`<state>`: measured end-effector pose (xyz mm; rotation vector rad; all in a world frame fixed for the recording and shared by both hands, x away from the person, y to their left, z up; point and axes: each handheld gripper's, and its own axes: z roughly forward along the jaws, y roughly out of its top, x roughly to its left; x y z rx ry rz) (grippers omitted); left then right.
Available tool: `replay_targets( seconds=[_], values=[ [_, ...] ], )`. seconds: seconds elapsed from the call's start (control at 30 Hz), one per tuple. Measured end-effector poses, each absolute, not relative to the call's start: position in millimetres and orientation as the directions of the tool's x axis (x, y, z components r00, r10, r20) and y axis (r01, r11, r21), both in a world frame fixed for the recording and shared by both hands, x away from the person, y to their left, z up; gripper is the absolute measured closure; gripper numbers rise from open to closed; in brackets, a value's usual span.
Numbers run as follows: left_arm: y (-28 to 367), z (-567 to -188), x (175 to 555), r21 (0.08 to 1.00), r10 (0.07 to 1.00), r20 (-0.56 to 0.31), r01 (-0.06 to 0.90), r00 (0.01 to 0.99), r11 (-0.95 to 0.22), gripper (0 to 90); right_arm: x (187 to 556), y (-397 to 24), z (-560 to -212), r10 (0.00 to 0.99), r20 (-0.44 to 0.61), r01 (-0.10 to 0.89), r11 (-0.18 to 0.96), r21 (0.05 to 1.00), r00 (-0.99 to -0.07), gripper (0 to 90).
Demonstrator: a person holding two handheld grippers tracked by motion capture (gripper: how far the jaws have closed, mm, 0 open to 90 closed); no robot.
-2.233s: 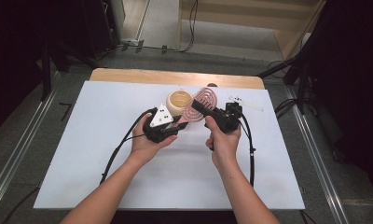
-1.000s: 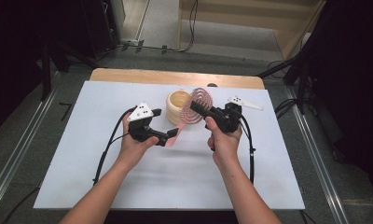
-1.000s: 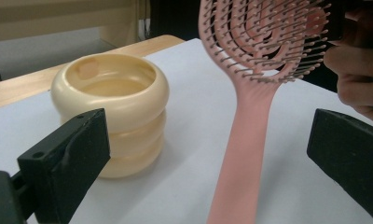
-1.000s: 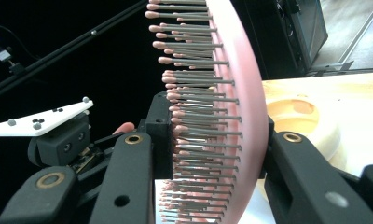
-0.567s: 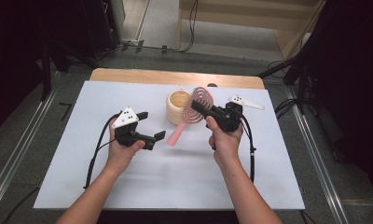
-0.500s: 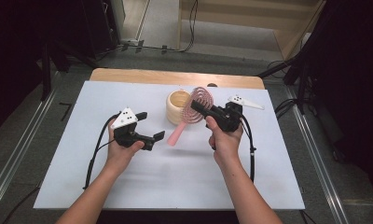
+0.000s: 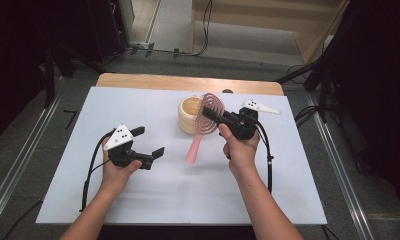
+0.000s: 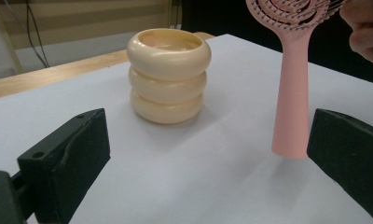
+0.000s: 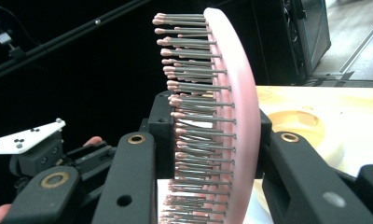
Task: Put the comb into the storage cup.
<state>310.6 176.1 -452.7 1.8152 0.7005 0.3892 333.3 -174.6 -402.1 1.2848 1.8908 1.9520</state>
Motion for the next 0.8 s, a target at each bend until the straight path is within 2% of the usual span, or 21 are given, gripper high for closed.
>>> replay_targets(
  seconds=[0.8],
  values=[
    [242, -466, 283, 0.941, 0.719, -0.071, 0.286, 0.692, -0.182, 0.0, 341, -172, -393, 0.628, 0.443, 0.421, -0.196, 0.886, -0.640, 63.4]
  ],
)
